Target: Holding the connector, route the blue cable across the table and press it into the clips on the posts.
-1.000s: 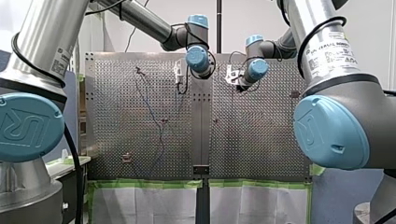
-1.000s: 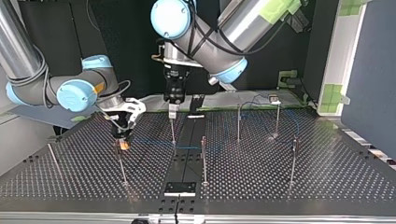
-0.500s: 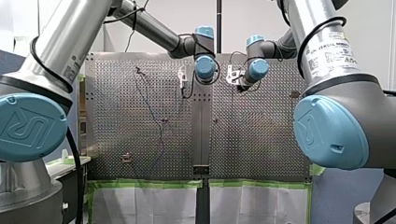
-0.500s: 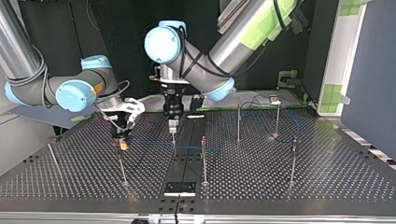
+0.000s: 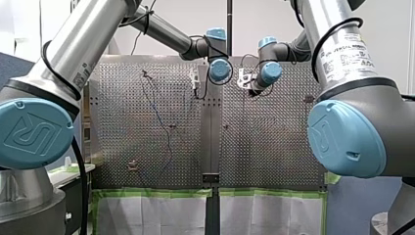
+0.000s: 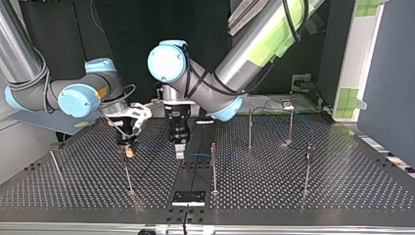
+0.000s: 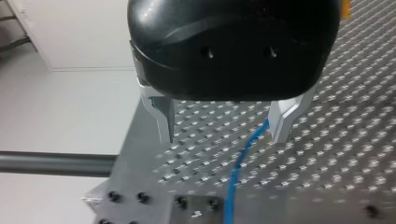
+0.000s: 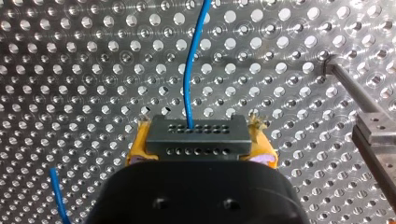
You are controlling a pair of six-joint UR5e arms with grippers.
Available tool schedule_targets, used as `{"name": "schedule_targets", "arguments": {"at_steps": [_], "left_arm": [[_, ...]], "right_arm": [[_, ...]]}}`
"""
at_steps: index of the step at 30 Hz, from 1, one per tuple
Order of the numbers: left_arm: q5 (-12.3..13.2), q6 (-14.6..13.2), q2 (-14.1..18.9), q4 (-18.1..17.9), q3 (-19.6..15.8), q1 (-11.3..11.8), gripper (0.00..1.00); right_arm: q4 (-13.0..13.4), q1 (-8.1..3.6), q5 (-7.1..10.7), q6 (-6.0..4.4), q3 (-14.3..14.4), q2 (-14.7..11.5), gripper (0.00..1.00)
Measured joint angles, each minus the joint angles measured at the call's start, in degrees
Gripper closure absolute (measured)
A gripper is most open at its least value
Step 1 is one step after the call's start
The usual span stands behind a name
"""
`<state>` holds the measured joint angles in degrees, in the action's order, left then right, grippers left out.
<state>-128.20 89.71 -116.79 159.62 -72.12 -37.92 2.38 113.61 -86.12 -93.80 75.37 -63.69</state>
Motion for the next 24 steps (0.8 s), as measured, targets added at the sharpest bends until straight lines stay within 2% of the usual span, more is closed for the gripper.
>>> {"name": "schedule_targets", "arguments": {"at_steps": [9, 14, 24], "left_arm": [[1.57, 0.25, -3.56, 1.54, 4.6, 3.08, 0.0], [2.08, 0.4, -4.57, 2.36, 6.79, 4.06, 0.0], [2.71, -0.08, -4.69, 3.61, 7.33, 4.53, 0.0]], "right_arm": [[0.0, -0.15, -0.02, 0.0, 0.01, 0.0, 1.0], [0.0, -0.43, -0.08, 0.0, -0.05, 0.0, 1.0], [-0.07, -1.82, 0.05, -0.27, -0.83, 0.0, 1.0]]}}
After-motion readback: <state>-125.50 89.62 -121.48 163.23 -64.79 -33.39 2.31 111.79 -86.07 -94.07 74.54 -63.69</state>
